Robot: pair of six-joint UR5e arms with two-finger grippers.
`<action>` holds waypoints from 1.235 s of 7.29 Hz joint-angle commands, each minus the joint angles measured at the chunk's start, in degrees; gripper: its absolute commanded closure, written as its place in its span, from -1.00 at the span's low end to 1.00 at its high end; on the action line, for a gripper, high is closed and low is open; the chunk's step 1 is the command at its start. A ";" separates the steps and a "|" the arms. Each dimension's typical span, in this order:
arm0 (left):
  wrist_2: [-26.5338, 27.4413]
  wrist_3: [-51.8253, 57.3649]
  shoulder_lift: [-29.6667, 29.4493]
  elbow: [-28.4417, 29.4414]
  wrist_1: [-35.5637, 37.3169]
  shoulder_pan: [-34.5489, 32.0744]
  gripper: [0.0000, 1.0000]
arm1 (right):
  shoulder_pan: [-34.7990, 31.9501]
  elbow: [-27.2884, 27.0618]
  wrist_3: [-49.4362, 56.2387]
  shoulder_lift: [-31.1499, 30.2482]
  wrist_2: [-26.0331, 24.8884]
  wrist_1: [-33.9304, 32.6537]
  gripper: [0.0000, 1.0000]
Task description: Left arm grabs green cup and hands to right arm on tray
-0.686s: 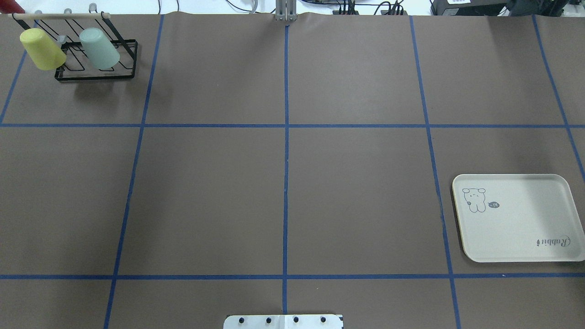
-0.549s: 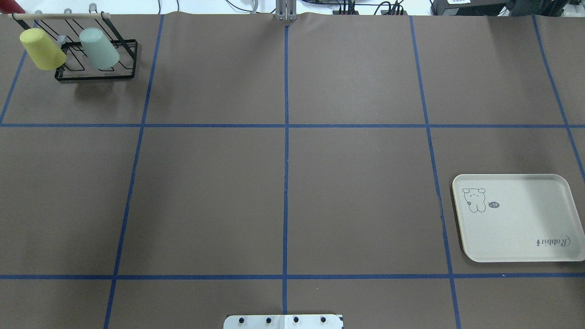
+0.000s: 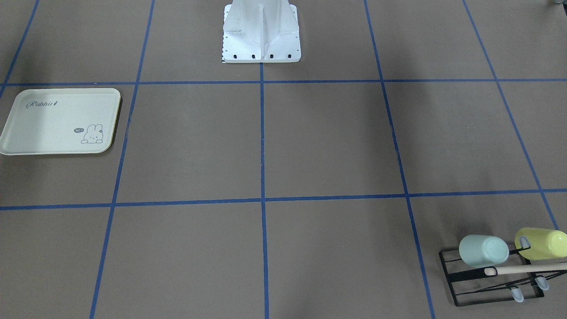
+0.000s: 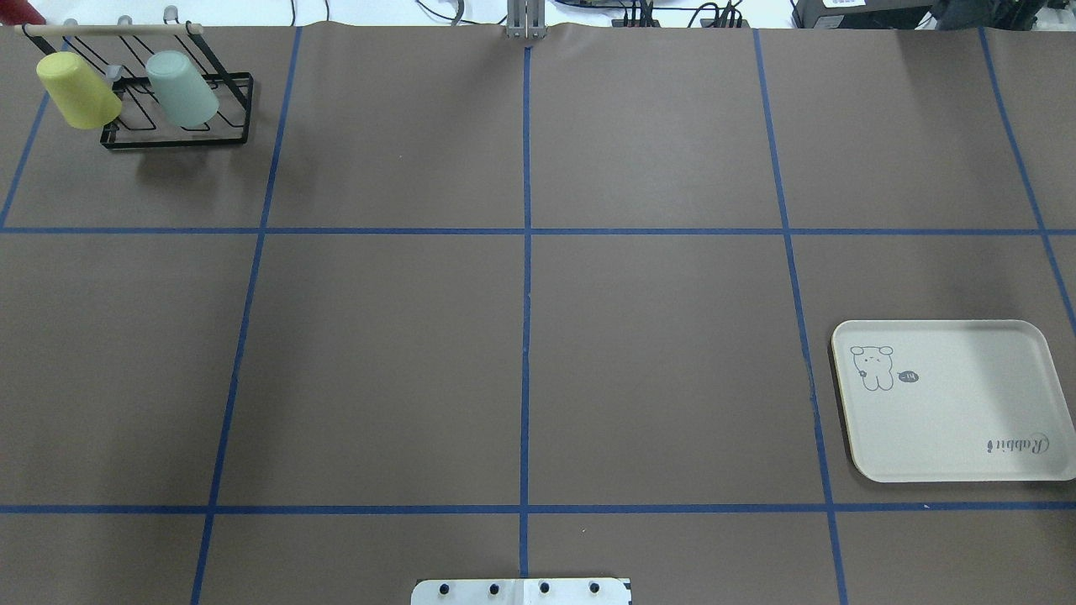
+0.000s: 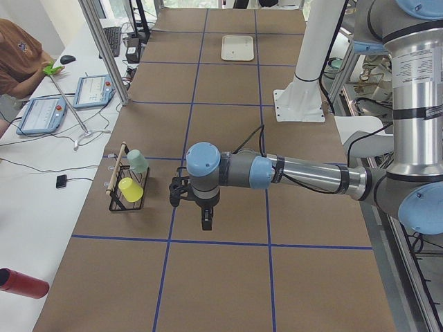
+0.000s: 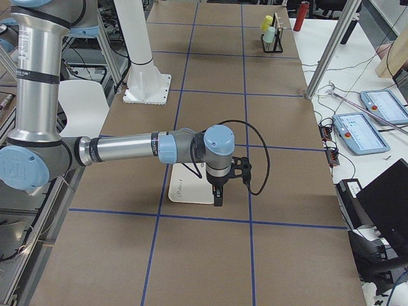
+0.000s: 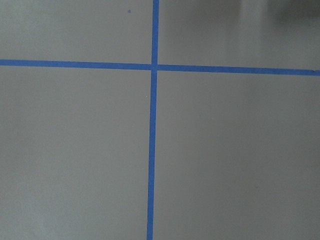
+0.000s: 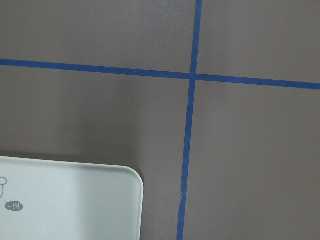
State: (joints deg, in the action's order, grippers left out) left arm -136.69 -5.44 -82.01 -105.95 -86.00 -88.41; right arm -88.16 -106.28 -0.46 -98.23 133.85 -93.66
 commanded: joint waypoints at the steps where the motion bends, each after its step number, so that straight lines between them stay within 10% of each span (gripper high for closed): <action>1: -0.07 -0.36 -0.51 -0.39 -0.22 -0.01 -1.00 | 0.00 0.02 -0.15 -0.11 0.01 0.06 -0.99; 9: -4.20 -0.18 -1.57 -0.57 -0.22 0.08 -1.00 | 0.09 0.28 -0.06 -0.11 -0.16 6.15 -0.99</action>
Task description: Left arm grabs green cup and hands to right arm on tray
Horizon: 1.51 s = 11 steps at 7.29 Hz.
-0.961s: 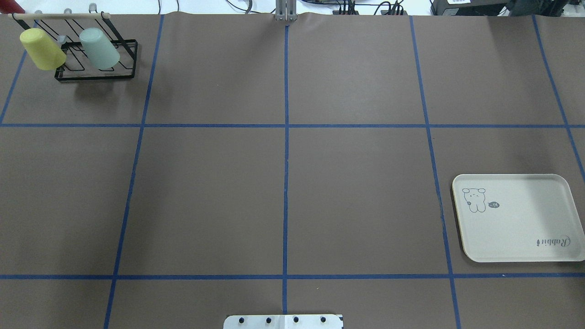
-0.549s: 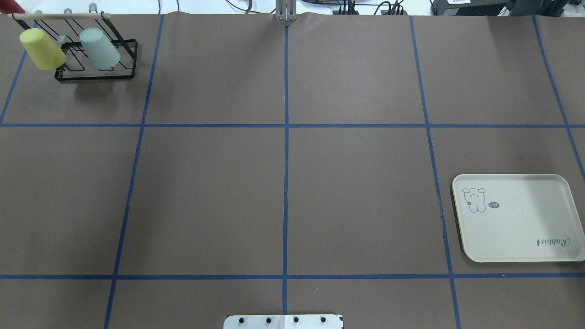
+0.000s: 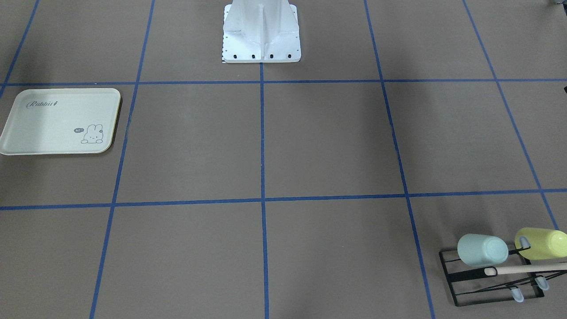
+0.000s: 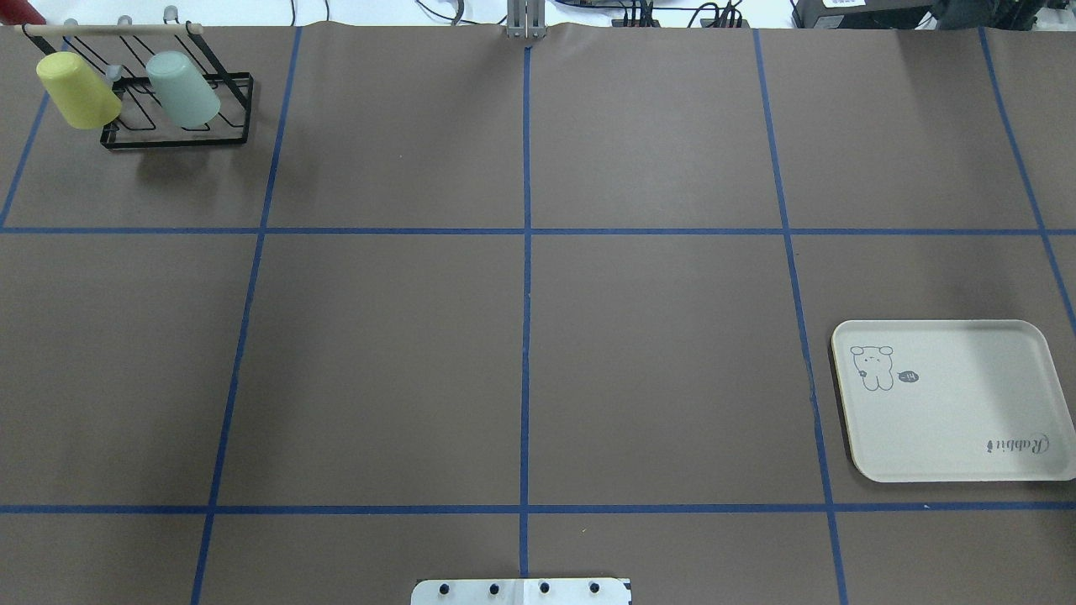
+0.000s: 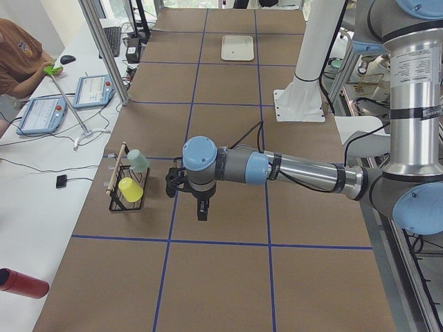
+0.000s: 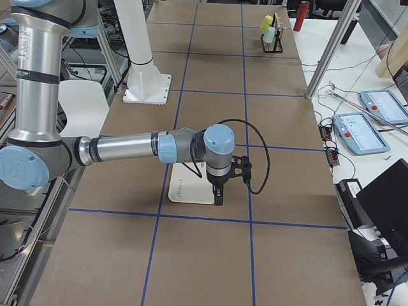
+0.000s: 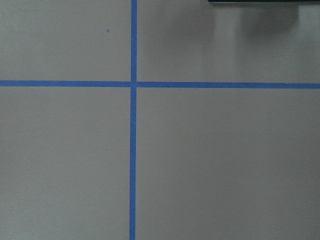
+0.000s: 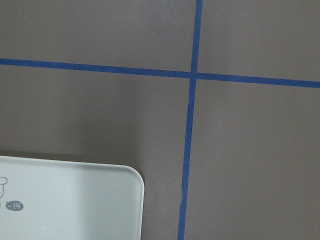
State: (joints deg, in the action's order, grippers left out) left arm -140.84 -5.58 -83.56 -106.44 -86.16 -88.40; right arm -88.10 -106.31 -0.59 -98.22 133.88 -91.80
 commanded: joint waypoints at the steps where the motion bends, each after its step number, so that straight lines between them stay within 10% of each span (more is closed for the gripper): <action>1: -0.48 -0.13 -0.20 0.09 -0.06 0.16 -1.00 | 0.04 0.58 0.06 -1.52 0.07 7.22 -0.99; 6: 0.30 -13.81 -13.95 1.48 0.90 10.39 -1.00 | 4.15 1.19 -0.11 -1.89 0.25 11.72 -0.99; 8: 9.32 -24.18 -22.92 4.47 0.29 16.21 -1.00 | 5.22 1.55 -0.11 -1.89 0.16 12.08 -0.99; 11: 15.86 -24.30 -33.13 17.71 -2.32 20.19 -1.00 | 7.51 1.72 0.41 -1.80 -0.19 13.48 -0.99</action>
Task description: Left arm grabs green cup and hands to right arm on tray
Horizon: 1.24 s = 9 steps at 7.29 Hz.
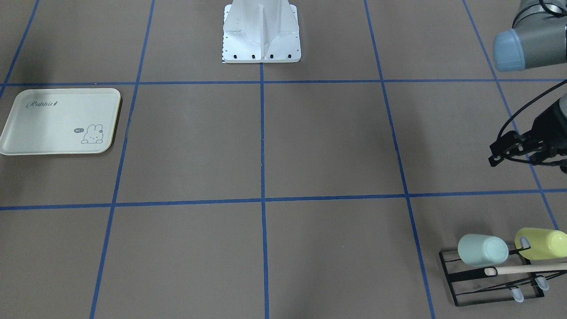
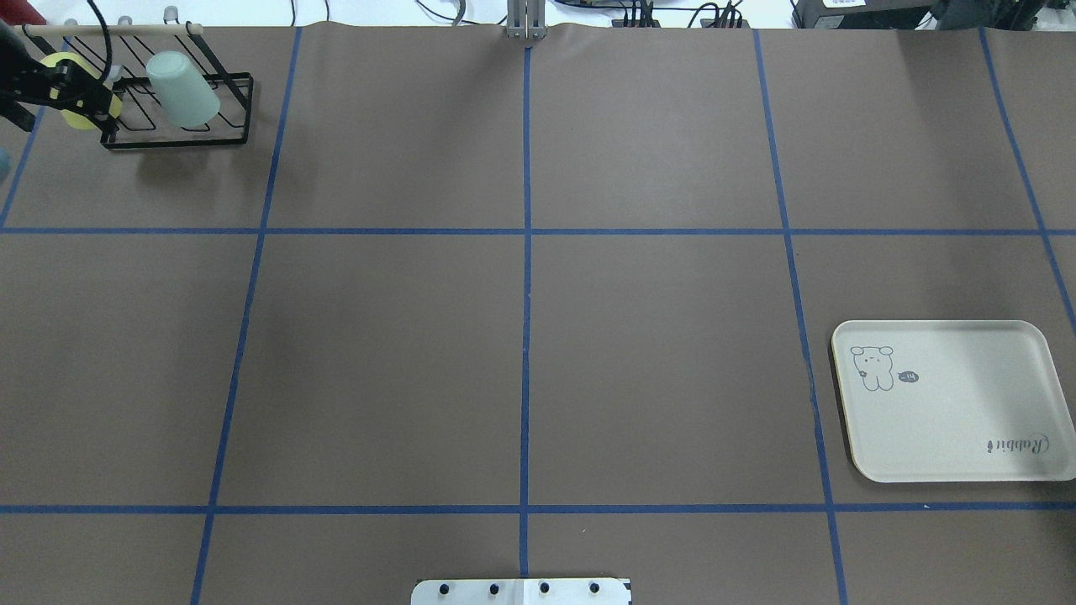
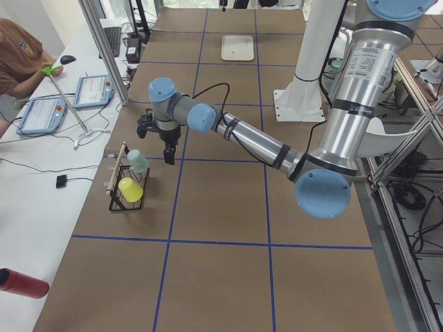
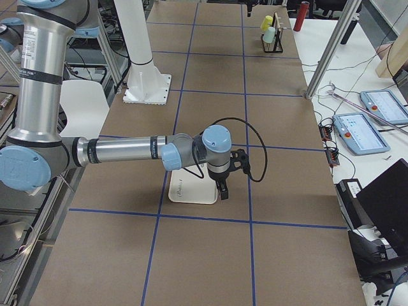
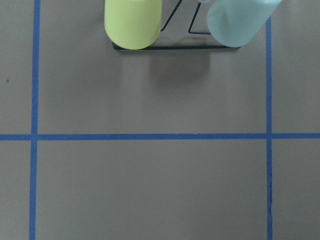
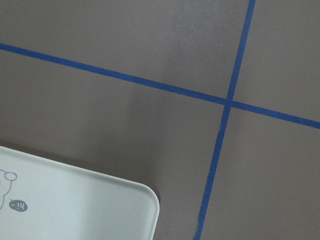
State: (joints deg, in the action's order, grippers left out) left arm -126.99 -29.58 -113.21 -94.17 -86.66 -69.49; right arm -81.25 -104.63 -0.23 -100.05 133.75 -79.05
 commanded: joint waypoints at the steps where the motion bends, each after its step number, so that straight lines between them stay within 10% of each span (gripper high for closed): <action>1: 2.01 -0.74 -5.17 10.80 -7.85 1.81 -1.00 | 0.65 0.04 -0.38 0.03 0.02 0.65 -0.99; 9: 2.45 -1.97 -14.14 28.06 -17.56 2.87 -0.96 | 1.09 0.30 -0.47 0.21 -0.15 0.74 -0.99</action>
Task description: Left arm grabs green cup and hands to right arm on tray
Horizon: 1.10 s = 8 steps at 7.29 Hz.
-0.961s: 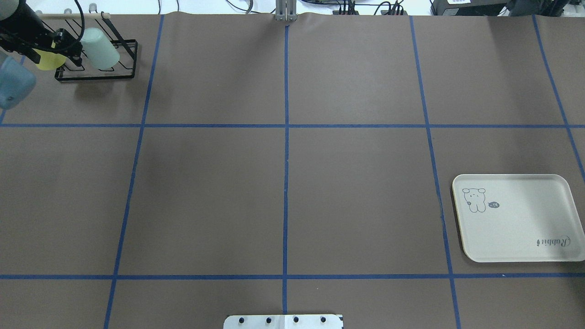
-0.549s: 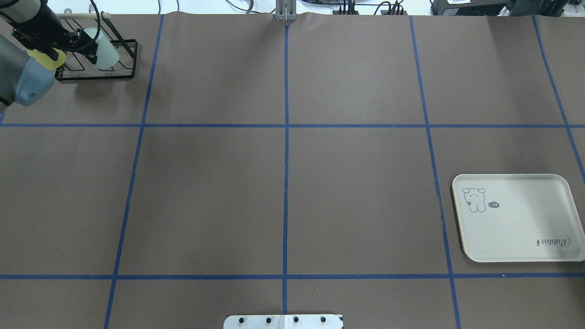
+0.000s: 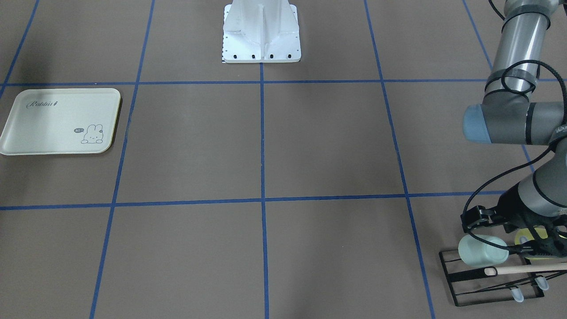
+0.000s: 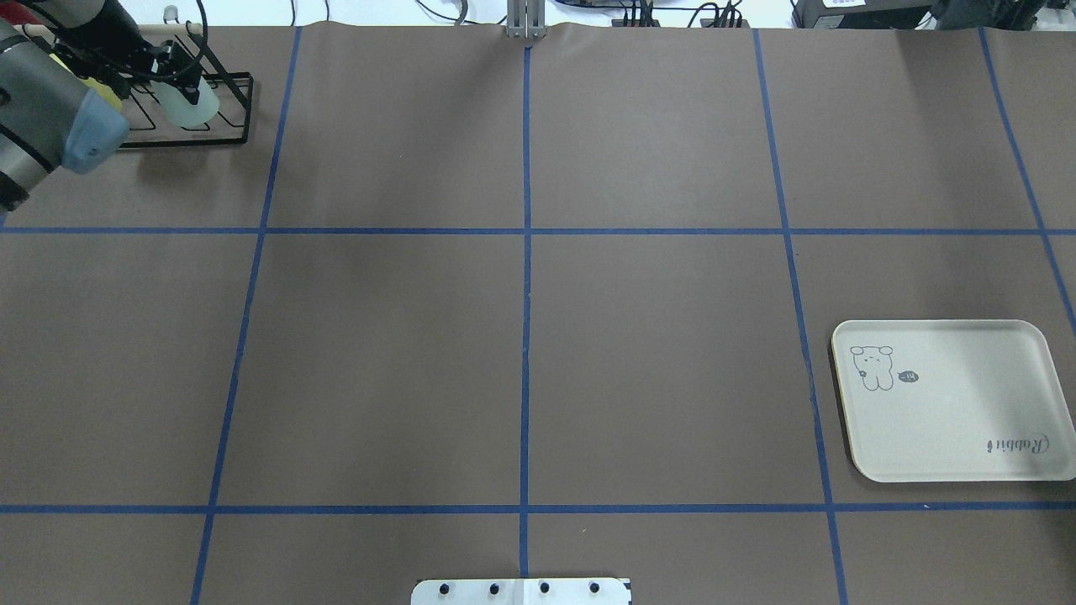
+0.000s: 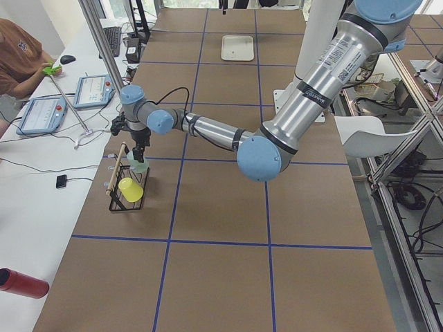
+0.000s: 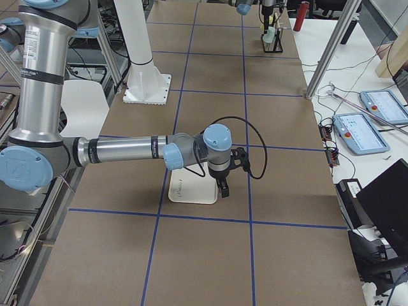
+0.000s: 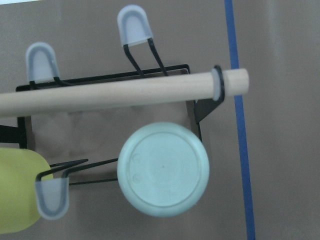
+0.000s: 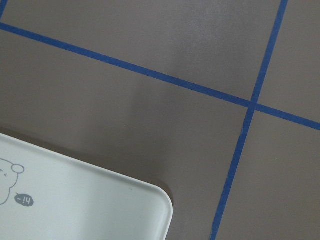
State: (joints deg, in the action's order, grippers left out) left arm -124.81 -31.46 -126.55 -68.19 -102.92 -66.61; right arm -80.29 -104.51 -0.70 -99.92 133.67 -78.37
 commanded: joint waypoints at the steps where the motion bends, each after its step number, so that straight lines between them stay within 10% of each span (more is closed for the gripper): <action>1: 0.70 -0.53 -2.71 4.62 -1.67 -0.01 -0.96 | 0.30 0.27 0.00 0.25 -0.08 0.06 -0.99; 8: 3.17 -1.94 -4.40 8.86 -4.22 -0.01 -0.88 | 0.39 0.28 0.09 0.34 0.01 0.59 -0.99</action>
State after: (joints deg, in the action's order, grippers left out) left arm -121.71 -33.39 -130.95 -59.39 -107.09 -66.62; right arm -79.90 -104.24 -0.61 -99.58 133.67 -77.80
